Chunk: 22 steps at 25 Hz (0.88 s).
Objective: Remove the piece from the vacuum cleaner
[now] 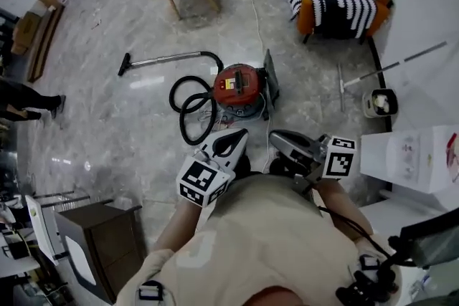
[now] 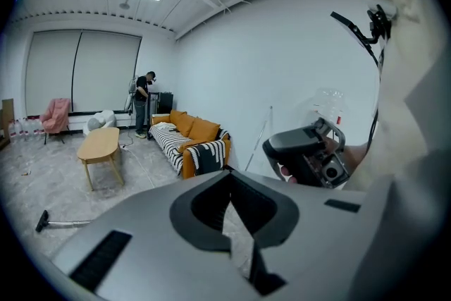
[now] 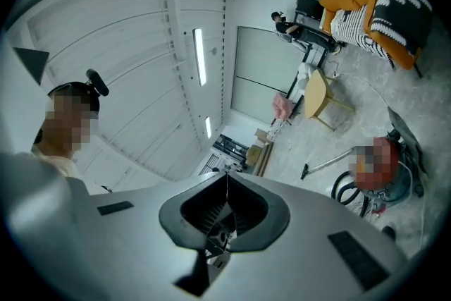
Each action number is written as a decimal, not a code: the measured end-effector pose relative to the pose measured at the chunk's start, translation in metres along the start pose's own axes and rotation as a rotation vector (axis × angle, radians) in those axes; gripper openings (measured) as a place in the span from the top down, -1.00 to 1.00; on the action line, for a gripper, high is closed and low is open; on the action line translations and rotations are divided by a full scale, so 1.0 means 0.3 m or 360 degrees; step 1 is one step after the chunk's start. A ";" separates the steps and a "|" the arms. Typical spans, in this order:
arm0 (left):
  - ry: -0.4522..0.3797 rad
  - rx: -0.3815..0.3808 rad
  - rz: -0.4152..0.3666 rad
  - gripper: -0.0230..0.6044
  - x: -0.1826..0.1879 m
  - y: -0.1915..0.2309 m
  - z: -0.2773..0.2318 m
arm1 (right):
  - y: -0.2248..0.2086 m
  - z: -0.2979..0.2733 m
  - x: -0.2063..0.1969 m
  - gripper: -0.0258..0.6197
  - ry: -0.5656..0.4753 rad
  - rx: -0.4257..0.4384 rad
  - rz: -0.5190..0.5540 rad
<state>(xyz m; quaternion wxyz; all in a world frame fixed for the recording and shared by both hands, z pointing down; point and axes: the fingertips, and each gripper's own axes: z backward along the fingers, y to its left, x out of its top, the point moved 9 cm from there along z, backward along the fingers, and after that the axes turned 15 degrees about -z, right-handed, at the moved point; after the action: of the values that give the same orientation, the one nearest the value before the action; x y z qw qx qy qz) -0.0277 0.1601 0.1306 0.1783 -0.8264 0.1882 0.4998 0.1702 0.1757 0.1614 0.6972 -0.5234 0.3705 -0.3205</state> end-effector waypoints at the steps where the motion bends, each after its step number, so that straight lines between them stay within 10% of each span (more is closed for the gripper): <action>1: 0.0006 -0.0015 0.0002 0.92 -0.010 0.029 0.006 | 0.001 -0.018 0.002 0.91 -0.0024 -0.0019 0.0006; 22: -0.0169 -0.0155 0.0064 0.92 -0.181 0.693 0.076 | -0.028 -0.597 0.111 0.91 -0.0067 -0.0453 0.0297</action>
<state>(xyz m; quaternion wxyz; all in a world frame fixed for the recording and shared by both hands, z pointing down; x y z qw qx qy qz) -0.1702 -0.0014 0.1470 0.1375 -0.8026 0.1705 0.5549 0.0344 0.0577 0.1316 0.6503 -0.5868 0.4445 -0.1875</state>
